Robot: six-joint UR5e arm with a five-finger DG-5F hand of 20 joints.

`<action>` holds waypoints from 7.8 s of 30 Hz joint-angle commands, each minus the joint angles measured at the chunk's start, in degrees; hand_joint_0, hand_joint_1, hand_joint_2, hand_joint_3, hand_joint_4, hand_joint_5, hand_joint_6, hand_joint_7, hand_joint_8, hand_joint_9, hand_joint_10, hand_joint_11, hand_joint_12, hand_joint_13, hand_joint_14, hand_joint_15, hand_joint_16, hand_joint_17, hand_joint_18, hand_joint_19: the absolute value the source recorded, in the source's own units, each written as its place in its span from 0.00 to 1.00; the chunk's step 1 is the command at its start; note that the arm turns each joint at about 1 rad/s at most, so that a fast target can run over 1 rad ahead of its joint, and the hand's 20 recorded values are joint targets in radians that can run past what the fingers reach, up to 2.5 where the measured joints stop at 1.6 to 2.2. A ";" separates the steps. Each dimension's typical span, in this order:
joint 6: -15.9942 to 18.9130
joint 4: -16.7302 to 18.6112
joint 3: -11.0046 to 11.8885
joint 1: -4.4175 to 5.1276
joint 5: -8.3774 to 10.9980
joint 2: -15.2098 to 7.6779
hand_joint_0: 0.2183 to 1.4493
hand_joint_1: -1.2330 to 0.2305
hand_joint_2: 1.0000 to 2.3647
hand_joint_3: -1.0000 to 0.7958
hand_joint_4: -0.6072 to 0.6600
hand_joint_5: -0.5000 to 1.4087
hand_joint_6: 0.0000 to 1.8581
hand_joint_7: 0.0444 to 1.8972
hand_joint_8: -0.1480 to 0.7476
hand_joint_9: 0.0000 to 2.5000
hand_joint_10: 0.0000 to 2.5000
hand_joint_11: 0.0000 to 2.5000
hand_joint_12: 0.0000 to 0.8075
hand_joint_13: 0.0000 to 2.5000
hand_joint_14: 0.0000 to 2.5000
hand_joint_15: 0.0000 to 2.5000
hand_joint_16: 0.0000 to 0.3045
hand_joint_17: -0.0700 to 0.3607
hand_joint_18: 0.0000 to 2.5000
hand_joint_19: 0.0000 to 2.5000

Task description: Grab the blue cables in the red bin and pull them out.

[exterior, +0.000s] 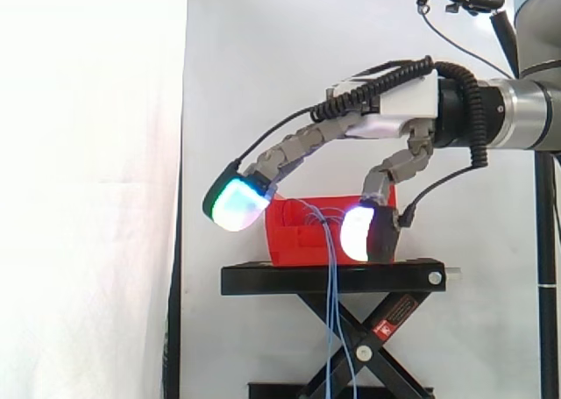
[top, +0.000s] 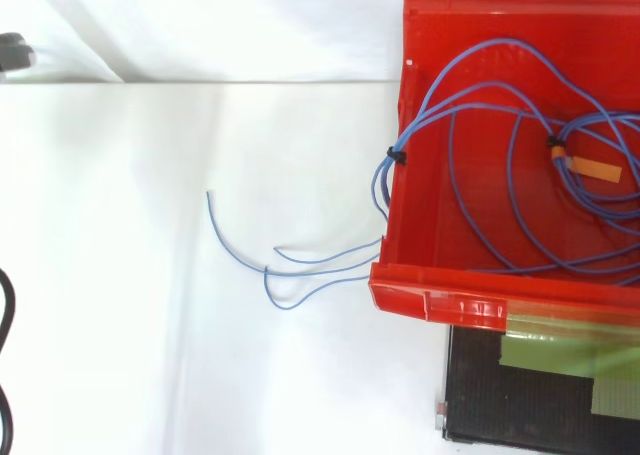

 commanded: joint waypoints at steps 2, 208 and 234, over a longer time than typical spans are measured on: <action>-0.45 3.68 -1.18 0.15 0.04 -1.63 0.48 0.27 0.00 0.00 0.66 0.51 0.01 0.20 0.45 0.27 0.01 0.16 0.42 0.19 0.01 0.14 0.15 0.40 0.17 0.24; -35.96 -0.54 -0.92 -20.15 -25.19 -4.71 0.49 0.30 0.00 0.00 0.69 0.57 0.01 0.20 0.46 0.30 0.01 0.16 0.42 0.22 0.01 0.15 0.15 0.40 0.18 0.24; -37.10 1.92 -0.30 -20.86 -25.63 -4.71 0.49 0.30 0.00 0.00 0.69 0.57 0.01 0.20 0.45 0.29 0.01 0.16 0.42 0.22 0.01 0.15 0.15 0.40 0.17 0.25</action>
